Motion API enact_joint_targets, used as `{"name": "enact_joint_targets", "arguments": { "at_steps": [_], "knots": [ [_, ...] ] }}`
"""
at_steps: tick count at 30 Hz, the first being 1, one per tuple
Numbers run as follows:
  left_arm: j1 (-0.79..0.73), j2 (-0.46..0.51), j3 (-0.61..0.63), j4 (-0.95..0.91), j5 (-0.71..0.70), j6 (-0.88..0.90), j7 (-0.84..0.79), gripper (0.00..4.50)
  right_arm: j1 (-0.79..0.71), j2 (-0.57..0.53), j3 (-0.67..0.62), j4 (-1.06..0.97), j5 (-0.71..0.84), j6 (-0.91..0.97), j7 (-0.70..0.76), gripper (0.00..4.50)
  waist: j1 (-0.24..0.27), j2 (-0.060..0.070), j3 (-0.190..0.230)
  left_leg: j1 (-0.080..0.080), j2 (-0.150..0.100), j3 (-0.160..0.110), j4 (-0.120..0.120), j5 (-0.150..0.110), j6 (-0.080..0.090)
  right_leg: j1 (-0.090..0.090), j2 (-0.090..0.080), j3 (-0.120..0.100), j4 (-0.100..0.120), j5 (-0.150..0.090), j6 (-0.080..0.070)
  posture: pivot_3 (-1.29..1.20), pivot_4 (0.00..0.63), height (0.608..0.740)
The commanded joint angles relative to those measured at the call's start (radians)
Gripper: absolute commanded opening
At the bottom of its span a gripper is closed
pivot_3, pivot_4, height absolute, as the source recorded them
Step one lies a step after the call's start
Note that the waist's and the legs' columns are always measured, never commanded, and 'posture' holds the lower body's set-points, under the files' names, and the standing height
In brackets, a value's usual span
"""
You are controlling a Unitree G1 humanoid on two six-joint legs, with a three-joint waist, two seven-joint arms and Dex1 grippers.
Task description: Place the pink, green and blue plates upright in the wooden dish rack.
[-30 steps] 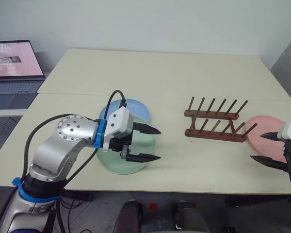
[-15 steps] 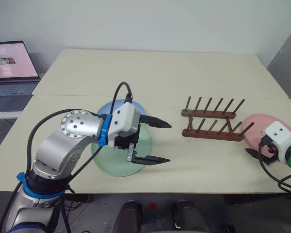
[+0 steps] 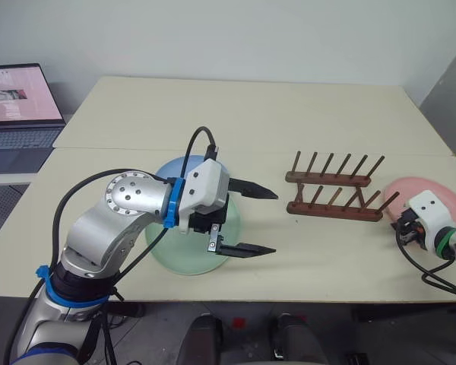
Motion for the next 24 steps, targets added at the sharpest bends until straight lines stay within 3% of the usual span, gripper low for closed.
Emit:
{"name": "enact_joint_targets", "arguments": {
  "at_steps": [1, 9, 17, 24],
  "knots": [
    [-0.014, -0.001, 0.002, -0.018, -0.002, -0.007, 0.014, 4.50, 0.029, -0.010, -0.055, -0.027, -0.005, -0.008, -0.037, 0.02, 0.000, -0.001, -0.001, 0.000, 0.000, 0.000, 0.000, 0.000, 0.000, 0.000, 0.000, 0.000, 0.000, 0.000, 0.000, 0.00, 0.150, 0.740],
    [-0.022, 0.004, 0.045, 0.021, -0.014, 0.004, 0.046, 4.50, -0.005, -0.110, -0.241, -0.232, 0.062, -0.026, 0.007, 0.02, 0.001, 0.000, 0.000, -0.001, 0.000, 0.000, -0.001, 0.000, 0.000, -0.001, -0.001, 0.000, -0.001, 0.000, 0.000, 0.00, 0.150, 0.740],
    [-0.067, 0.003, 0.057, 0.088, -0.020, -0.013, 0.029, 4.50, -0.337, 0.007, -0.480, -0.408, 0.642, 0.407, 0.012, 0.02, -0.001, 0.000, 0.000, 0.000, 0.003, -0.004, -0.002, 0.000, 0.000, -0.001, 0.004, -0.002, 0.000, 0.000, 0.000, 0.00, 0.150, 0.740],
    [-0.075, -0.005, 0.046, 0.082, -0.022, -0.010, 0.018, 4.50, -0.393, 0.058, -0.628, -0.350, 0.959, 0.660, -0.103, 0.02, 0.009, 0.000, 0.000, -0.004, 0.002, -0.002, -0.002, 0.000, 0.001, -0.002, -0.002, -0.002, -0.002, 0.004, -0.002, 0.00, 0.150, 0.740]
  ]
}}
